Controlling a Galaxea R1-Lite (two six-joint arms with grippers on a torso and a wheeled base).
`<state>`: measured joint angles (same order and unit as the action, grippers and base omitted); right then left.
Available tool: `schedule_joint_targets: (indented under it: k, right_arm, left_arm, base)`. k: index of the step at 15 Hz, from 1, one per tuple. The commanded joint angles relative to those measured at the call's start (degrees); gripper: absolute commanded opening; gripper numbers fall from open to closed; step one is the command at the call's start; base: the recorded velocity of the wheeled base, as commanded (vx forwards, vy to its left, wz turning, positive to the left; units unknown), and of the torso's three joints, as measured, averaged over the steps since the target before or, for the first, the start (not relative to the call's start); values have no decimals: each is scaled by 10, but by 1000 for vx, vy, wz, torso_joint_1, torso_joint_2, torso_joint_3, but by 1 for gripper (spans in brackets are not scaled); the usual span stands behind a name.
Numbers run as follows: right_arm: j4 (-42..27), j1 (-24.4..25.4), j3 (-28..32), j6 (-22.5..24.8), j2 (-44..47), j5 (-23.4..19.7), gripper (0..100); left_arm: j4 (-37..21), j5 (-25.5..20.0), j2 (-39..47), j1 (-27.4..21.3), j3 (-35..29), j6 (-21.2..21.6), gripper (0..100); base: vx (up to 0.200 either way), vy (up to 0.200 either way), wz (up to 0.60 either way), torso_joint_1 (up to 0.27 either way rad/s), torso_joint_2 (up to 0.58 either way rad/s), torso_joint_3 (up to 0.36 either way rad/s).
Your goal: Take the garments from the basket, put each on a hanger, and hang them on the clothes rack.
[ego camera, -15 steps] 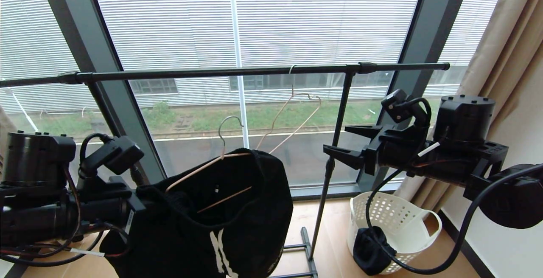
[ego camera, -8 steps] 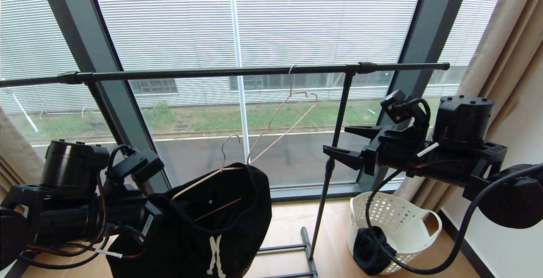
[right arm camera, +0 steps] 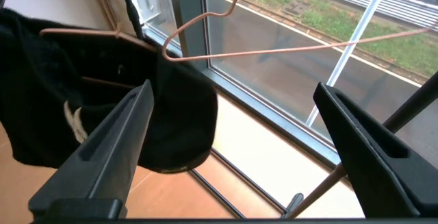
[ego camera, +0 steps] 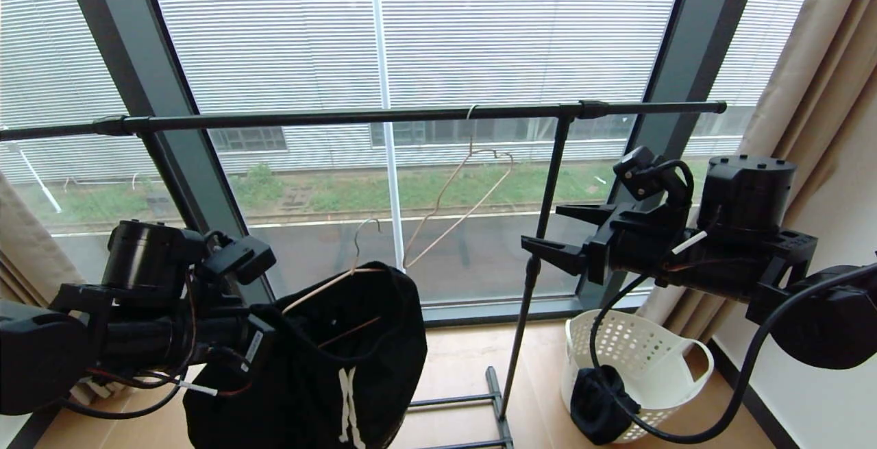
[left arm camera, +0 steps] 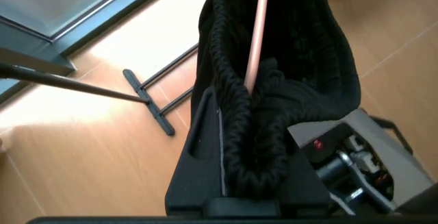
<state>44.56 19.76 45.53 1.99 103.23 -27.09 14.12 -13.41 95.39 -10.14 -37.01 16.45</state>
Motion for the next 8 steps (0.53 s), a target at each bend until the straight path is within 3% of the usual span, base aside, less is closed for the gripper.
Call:
schedule_joint_targets:
  k: [1, 3, 8]
  right_arm:
    - [0, 0, 0, 0, 4, 0, 100]
    - [0, 0, 3, 0, 7, 0, 100]
    - [0, -1, 5, 0, 7, 0, 100]
  left_arm:
    - [-1, 1, 14, -2, -33, -22, 0]
    - [-1, 1, 15, -13, -83, -78, 0]
    - [1, 6, 24, -13, -155, -102, 0]
  base:
    - [0, 0, 0, 0, 0, 0]
    - [0, 0, 0, 0, 0, 0]
    - [0, 0, 0, 0, 0, 0]
